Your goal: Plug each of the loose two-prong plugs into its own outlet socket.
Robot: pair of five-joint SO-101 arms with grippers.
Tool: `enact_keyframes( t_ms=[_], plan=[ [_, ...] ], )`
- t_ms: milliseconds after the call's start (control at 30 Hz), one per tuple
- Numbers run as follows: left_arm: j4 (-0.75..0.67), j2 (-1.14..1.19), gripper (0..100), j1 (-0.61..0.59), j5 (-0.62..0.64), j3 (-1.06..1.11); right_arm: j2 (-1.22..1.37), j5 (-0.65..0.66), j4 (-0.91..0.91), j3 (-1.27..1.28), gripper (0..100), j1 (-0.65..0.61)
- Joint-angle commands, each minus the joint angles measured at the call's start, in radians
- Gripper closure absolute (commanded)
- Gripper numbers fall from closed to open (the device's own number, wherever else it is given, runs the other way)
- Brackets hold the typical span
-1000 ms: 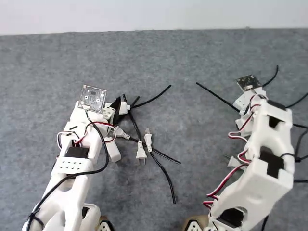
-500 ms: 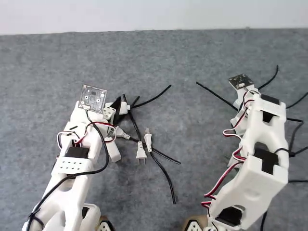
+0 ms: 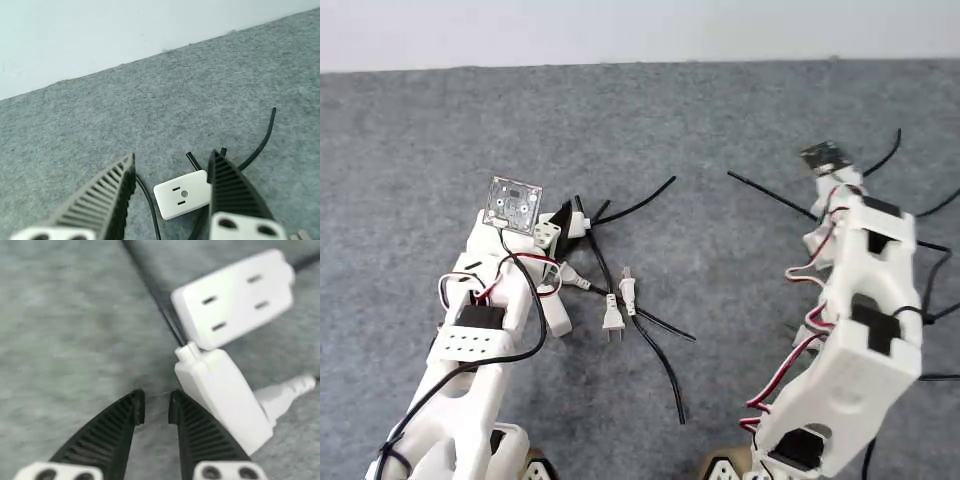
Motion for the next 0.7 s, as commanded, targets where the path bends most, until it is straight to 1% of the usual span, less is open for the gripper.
enact_keyframes(
  t_ms=[0,100,233,367,467,500,667],
  plan=[
    [-0.026,0.002,77,0.006,-0.017,-0.051,0.104,0.017,0.018,-0.265,89.2,0.090],
    [-0.026,0.002,77,0.006,-0.017,-0.051,0.300,0.017,0.128,-0.548,89.3,0.134],
    [-0.026,0.002,77,0.006,-0.017,-0.051,0.582,0.017,0.280,-0.994,89.4,0.176],
    [-0.026,0.002,77,0.006,-0.017,-0.051,0.829,0.017,0.467,-1.432,89.4,0.185],
    [-0.026,0.003,77,0.006,-0.017,-0.051,0.974,0.017,0.588,-1.699,89.4,0.177],
    [-0.026,0.003,77,0.006,-0.017,-0.051,1.007,0.017,0.616,-1.758,89.3,0.173],
    [-0.026,0.003,77,0.006,-0.017,-0.051,0.997,0.026,0.670,-1.714,89.1,0.150]
  ],
)
